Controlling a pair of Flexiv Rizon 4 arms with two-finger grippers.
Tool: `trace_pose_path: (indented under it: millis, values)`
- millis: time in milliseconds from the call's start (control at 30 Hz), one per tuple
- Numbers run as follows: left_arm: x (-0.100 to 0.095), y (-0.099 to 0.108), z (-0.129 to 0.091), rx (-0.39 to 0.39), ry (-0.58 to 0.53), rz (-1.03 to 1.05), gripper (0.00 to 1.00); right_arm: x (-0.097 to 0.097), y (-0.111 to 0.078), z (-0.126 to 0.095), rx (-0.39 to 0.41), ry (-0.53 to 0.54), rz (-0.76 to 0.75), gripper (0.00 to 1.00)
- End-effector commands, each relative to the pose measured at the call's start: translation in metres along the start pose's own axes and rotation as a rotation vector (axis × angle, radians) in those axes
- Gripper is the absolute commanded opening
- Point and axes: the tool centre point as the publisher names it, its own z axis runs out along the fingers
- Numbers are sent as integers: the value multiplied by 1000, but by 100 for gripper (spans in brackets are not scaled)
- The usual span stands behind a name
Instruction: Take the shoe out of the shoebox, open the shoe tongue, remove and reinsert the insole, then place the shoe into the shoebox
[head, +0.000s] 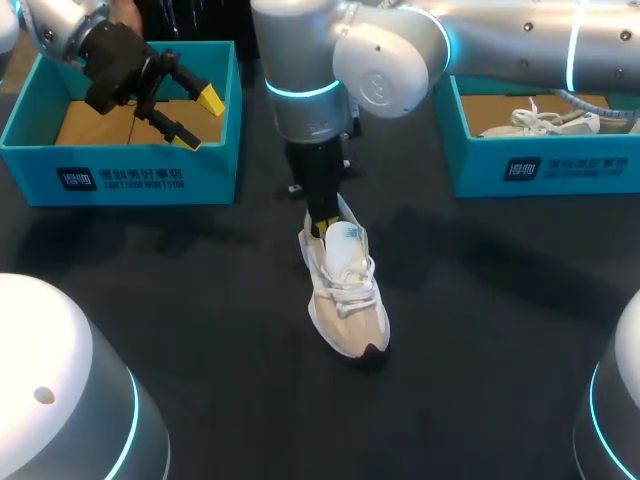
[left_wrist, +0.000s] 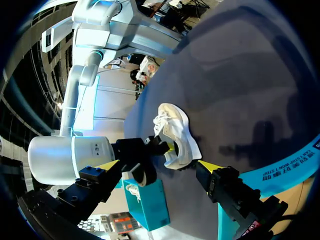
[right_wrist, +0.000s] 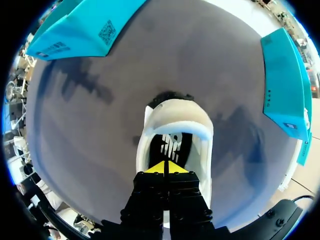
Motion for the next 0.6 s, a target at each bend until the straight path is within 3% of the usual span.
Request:
trace_pose_path:
  millis: [33, 433, 600]
  values:
    - [0, 0, 0, 0, 2, 1, 100, 0, 1, 2, 2, 3, 0, 0]
    - [0, 0, 0, 0, 2, 1, 100, 0, 1, 2, 2, 3, 0, 0]
    - [0, 0, 0, 0, 2, 1, 100, -1, -6, -1, 83, -25, 40, 0]
